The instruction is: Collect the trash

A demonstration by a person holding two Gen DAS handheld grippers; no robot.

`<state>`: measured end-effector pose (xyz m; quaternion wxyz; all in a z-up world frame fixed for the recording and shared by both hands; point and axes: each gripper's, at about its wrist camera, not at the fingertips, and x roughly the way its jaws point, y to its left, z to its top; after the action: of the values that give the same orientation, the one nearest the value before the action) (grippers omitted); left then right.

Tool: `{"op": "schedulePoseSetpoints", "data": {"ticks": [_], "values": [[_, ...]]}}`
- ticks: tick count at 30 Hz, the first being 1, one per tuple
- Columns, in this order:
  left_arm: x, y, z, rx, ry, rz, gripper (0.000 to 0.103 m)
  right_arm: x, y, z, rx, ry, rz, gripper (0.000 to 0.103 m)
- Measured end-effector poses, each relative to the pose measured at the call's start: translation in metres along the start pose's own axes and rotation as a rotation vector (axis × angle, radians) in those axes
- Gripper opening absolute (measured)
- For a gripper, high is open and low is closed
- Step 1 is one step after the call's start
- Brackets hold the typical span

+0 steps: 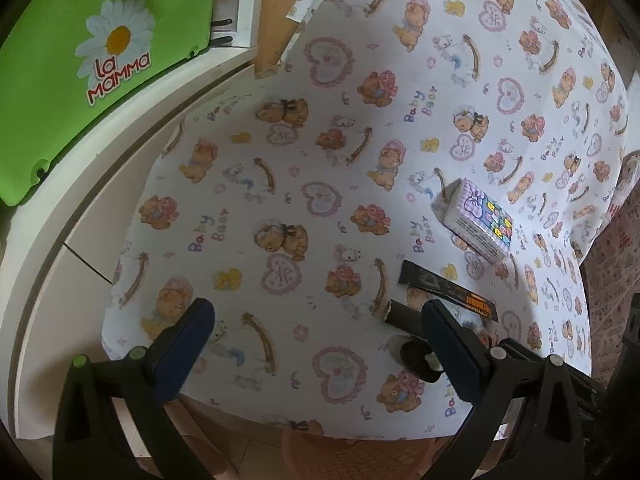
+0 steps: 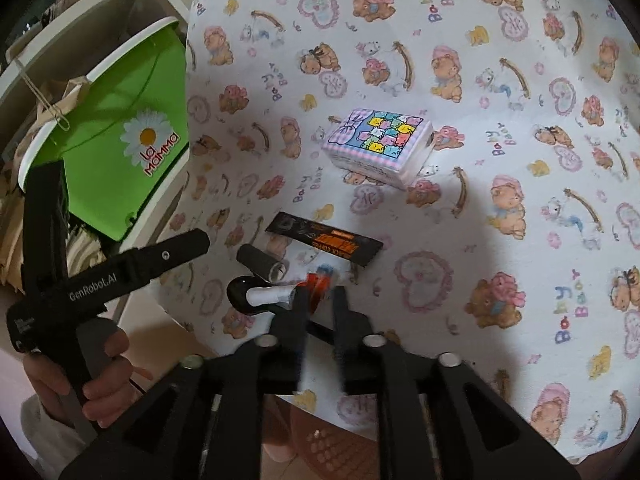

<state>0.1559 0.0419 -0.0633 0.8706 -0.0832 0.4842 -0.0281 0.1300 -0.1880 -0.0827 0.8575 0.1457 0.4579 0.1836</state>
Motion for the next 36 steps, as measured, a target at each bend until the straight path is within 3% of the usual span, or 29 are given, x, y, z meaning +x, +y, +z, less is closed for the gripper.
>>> {"op": "schedulePoseSetpoints", "data": {"ticks": [14,15,17,19,27,30,33,36], "values": [[-0.003,0.004,-0.001,-0.006,-0.003,-0.001,0.103,0.01,0.013,0.01,-0.021,-0.023,0.005,0.029],[-0.003,0.004,-0.001,-0.007,-0.005,0.0,0.103,0.011,0.014,0.011,-0.026,-0.024,-0.014,0.029],[-0.004,0.004,-0.001,-0.008,-0.007,0.001,0.103,0.016,0.014,0.013,-0.038,-0.017,-0.067,0.013],[-0.004,0.004,-0.001,-0.007,-0.008,-0.001,0.103,0.015,0.01,0.014,-0.031,-0.024,-0.07,0.006],[0.002,-0.006,-0.004,0.043,0.024,-0.04,0.103,-0.01,0.003,0.017,-0.083,-0.078,-0.139,0.005],[0.006,-0.018,-0.009,0.093,0.041,-0.06,0.103,-0.022,0.014,0.015,-0.191,-0.125,-0.243,0.005],[0.004,-0.033,-0.013,0.151,0.024,-0.035,0.103,-0.035,0.027,0.011,-0.292,-0.173,-0.332,0.005],[0.001,-0.041,-0.014,0.194,-0.008,-0.007,0.103,-0.053,0.03,0.015,-0.289,-0.211,-0.33,0.005]]}}
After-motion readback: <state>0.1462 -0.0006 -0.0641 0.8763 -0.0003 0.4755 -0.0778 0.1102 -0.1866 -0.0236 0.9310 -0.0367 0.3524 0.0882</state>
